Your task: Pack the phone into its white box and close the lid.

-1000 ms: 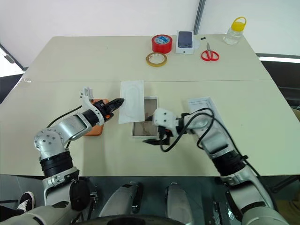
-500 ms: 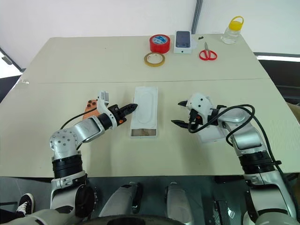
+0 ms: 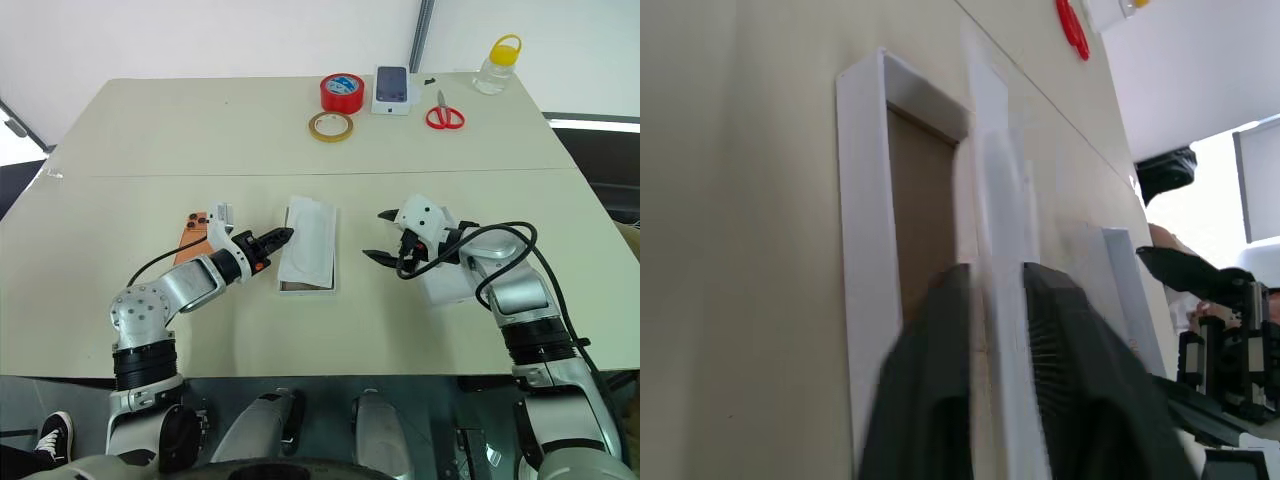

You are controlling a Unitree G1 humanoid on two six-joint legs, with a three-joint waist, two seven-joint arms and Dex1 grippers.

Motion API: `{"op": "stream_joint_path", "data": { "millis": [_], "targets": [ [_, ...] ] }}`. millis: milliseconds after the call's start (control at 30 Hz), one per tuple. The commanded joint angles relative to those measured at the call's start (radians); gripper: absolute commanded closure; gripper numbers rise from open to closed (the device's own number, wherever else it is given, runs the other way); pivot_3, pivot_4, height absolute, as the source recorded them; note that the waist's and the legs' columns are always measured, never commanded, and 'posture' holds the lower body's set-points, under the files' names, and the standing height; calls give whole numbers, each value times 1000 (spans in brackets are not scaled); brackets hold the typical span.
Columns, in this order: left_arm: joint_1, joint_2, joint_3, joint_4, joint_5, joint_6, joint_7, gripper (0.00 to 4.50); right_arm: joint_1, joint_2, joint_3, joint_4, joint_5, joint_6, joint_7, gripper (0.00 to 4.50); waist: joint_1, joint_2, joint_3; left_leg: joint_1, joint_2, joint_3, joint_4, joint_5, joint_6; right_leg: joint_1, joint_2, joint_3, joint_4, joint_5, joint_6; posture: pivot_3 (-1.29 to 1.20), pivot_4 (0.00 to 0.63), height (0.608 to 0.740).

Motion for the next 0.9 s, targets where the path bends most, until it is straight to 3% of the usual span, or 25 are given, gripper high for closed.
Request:
{"op": "stream_joint_path", "data": {
  "millis": [33, 133, 233, 267, 367, 533, 600, 733, 900],
  "targets": [
    [-3, 12, -4, -45, -29, -2, -2, 1509, -32, 7, -7, 3, 1, -24, -1, 356, 0, 0, 0, 0, 0, 0, 0, 0, 0, 0, 0, 0, 0, 0, 0, 0, 150, 740],
    [-9, 17, -2, -52, -42, -4, -6, 38, -48, 26, -9, -2, 9, -14, -7, 356, -1, 0, 0, 0, 0, 0, 0, 0, 0, 0, 0, 0, 0, 0, 0, 0, 150, 740],
    [-14, 34, -8, -79, -48, -5, -22, 38, -74, 56, -15, -15, 29, 23, -19, 356, -4, 0, 0, 0, 0, 0, 0, 0, 0, 0, 0, 0, 0, 0, 0, 0, 150, 740],
    [-9, 56, -24, -106, -32, -16, -50, 7, -91, 78, -21, -28, 55, 58, -23, 610, -5, 0, 0, 0, 0, 0, 0, 0, 0, 0, 0, 0, 0, 0, 0, 0, 150, 740],
    [12, 137, -70, -178, 45, -75, -121, 0, -118, 118, -13, -63, 83, 117, -29, 1688, -5, 0, 0, 0, 0, 0, -1, 0, 0, -1, 0, 0, 1, 0, 0, 0, 150, 740],
    [76, 351, -138, -211, 258, -294, -343, 0, -135, 205, 56, -74, 42, 119, -75, 4436, -8, 1, 0, 0, 0, 0, -1, 0, 0, -1, 0, 1, 0, 0, 0, 0, 150, 740],
    [119, 440, -173, -199, 365, -404, -429, 0, -148, 248, 97, -49, -9, 108, -122, 4436, -9, 1, 0, 0, 0, 0, -3, 1, -1, -2, 1, 1, 0, 0, -1, 0, 150, 740],
    [182, 528, -123, -124, 461, -580, -555, 0, -161, 310, 189, 19, -110, 108, -187, 4436, -4, 1, 0, 0, 1, 0, -5, 1, -2, -3, 0, 1, 0, 1, -2, 0, 150, 740],
    [216, 559, -47, -46, 523, -714, -594, 0, -151, 301, 271, 47, -203, 86, -191, 4436, -1, 1, 0, -1, 0, -1, -4, 1, -1, -8, 0, 0, -1, 1, -2, 0, 150, 740]
  ]
}}
